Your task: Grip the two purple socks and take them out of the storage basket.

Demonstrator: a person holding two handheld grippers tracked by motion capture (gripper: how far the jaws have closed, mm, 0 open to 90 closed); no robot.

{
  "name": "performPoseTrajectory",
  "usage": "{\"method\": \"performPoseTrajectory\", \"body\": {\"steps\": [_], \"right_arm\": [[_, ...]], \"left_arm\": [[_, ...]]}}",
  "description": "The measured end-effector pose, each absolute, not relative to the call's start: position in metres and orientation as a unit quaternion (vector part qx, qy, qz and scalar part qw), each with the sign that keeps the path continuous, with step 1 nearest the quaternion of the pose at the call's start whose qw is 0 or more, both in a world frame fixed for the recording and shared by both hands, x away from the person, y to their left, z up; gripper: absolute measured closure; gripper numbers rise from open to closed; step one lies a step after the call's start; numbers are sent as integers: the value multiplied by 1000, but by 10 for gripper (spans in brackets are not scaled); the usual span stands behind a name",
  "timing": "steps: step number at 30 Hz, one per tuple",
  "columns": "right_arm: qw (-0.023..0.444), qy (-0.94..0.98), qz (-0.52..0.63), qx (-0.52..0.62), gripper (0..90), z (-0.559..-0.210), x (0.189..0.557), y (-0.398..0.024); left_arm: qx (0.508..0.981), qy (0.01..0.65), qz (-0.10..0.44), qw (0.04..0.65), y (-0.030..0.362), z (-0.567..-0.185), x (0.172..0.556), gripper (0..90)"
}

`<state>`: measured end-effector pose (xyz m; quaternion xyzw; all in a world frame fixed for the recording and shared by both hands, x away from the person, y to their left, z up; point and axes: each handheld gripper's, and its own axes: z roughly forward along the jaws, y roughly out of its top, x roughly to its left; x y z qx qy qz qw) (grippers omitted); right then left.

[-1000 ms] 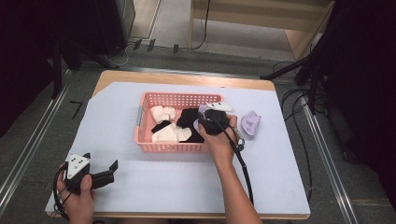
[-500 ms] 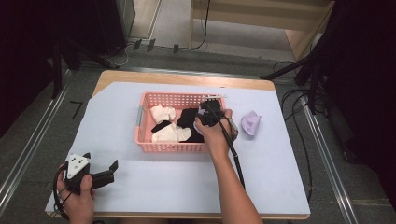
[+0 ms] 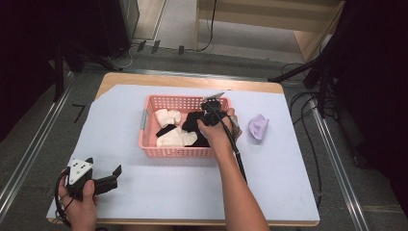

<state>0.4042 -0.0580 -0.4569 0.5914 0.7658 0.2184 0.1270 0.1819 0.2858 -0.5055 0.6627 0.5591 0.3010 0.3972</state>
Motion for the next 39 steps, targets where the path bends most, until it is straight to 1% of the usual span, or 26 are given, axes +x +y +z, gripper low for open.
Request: {"method": "performPoseTrajectory", "body": {"steps": [2,3,4,5,6,7,9,10,11,15,18,22,29,35,39], "right_arm": [[124,768,209,592,619,-457,407,-57],[131,771,210,587,618,-457,410,-56],[157,769,230,575,617,-459,411,-57],[165,768,225,577,648,-462,413,-57],[156,769,203,586,716,-466,416,-56],[155,774,194,583,735,-468,417,-55],[147,778,206,576,833,-467,418,-55],[144,774,214,578,868,-467,418,-56],[143,769,221,583,882,-466,417,-59],[134,741,292,589,889,-458,410,-69],[143,721,348,582,890,-451,401,-76],[171,705,406,556,891,-442,388,-82],[206,680,498,498,891,-426,368,-91],[228,665,540,463,890,-421,364,-92],[255,658,549,447,890,-416,360,-92]], "left_arm": [[662,560,300,398,286,-506,182,6],[662,560,300,398,286,-505,182,6],[661,560,301,399,286,-506,182,6],[662,560,299,399,286,-505,182,6],[662,559,299,399,286,-506,182,5],[661,559,299,402,287,-506,182,6],[660,559,299,403,287,-506,182,6],[660,559,299,402,287,-506,182,5],[662,558,300,401,287,-506,182,5],[660,558,301,403,287,-506,182,6],[662,558,301,400,286,-505,181,6],[663,558,302,397,286,-505,182,6],[663,558,304,396,285,-505,181,5],[663,555,305,398,285,-506,181,6],[663,556,305,398,285,-506,181,6]]}}
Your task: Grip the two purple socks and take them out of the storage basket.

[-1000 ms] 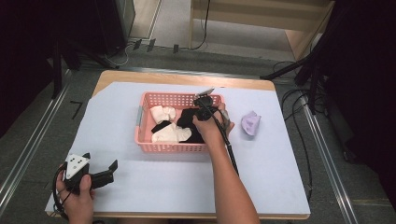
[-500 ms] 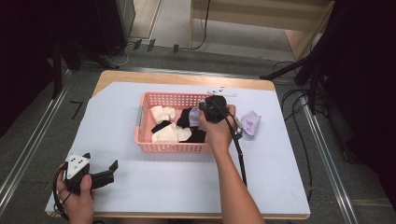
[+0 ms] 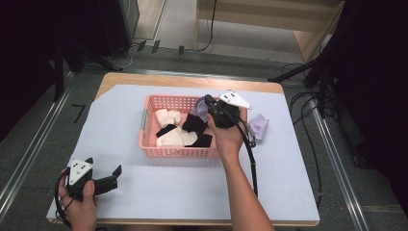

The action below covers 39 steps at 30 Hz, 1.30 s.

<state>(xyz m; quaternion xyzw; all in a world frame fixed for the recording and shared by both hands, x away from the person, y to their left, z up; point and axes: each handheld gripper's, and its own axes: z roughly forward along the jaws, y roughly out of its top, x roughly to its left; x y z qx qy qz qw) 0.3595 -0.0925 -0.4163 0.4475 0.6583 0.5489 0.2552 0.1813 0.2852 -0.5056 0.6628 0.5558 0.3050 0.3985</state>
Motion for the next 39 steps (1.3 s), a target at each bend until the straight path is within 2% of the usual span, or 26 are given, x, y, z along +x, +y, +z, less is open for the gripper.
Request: {"method": "performPoseTrajectory", "body": {"steps": [8,25,39], "right_arm": [[311,617,579,432,891,-401,349,-100],[357,575,588,442,891,-382,334,-147],[385,543,570,481,891,-389,328,-198]], "left_arm": [[663,555,306,398,285,-506,181,6],[664,554,308,397,284,-506,181,6],[666,550,312,396,284,-506,181,5]]}}
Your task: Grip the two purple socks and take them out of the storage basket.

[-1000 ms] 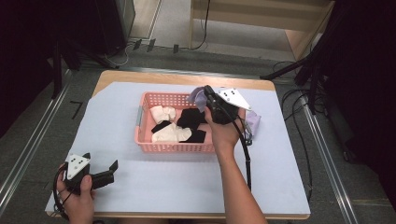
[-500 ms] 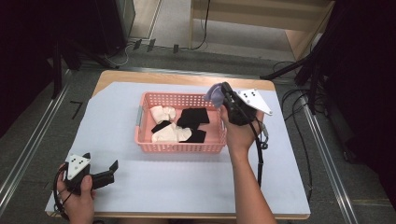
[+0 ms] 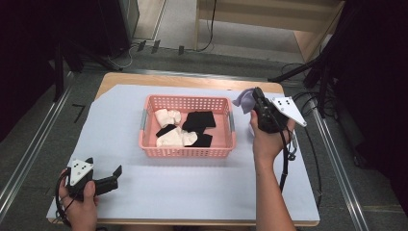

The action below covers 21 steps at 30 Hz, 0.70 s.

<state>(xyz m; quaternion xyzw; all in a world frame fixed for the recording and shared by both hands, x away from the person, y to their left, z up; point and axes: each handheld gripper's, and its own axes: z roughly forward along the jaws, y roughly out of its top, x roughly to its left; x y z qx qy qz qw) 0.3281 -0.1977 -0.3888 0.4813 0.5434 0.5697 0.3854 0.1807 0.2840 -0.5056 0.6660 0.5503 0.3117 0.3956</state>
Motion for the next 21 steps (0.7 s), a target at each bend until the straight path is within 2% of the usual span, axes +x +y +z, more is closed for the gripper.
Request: {"method": "performPoseTrajectory", "body": {"steps": [16,17,19,21], "right_arm": [[387,550,509,538,880,-433,330,-228],[383,549,502,548,866,-435,330,-228],[378,542,497,563,728,-441,331,-232],[373,540,497,567,639,-444,331,-234]], "left_arm": [[666,551,311,396,283,-506,180,6],[666,551,311,396,283,-506,180,6],[666,551,311,396,284,-505,180,6],[666,551,311,396,284,-505,180,6]]}}
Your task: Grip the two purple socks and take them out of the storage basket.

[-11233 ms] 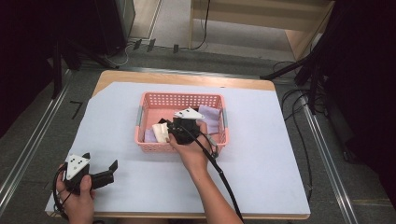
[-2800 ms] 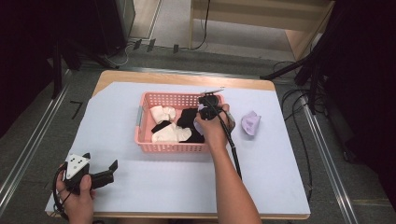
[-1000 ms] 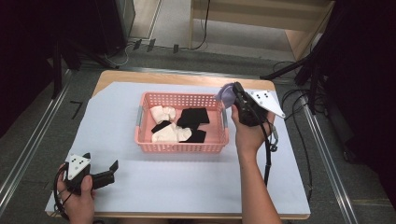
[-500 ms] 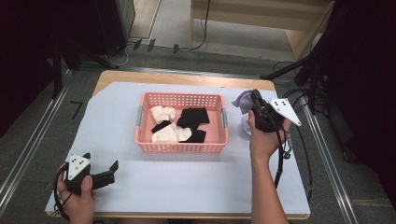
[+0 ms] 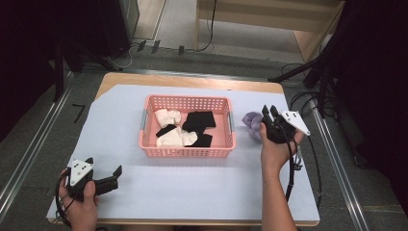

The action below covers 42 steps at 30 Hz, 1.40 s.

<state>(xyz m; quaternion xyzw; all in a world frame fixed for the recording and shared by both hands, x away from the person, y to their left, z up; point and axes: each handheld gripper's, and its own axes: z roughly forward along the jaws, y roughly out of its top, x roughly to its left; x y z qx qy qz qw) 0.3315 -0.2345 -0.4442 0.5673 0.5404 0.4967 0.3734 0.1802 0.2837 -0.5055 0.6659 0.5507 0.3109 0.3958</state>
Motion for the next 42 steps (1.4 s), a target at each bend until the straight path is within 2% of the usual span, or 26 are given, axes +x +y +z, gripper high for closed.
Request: {"method": "performPoseTrajectory", "body": {"steps": [2,5,12,35,42], "right_arm": [[367,537,502,570,523,-445,330,-236],[361,533,505,574,433,-445,327,-237],[337,547,519,563,325,-449,314,-245],[329,556,501,576,325,-486,258,-292],[328,560,497,577,295,-495,247,-301]], "left_arm": [[666,551,311,396,284,-505,180,6],[667,550,312,395,283,-505,180,6],[666,551,312,395,283,-505,180,6],[667,549,316,391,282,-506,180,6],[669,548,317,389,282,-505,180,6]]}}
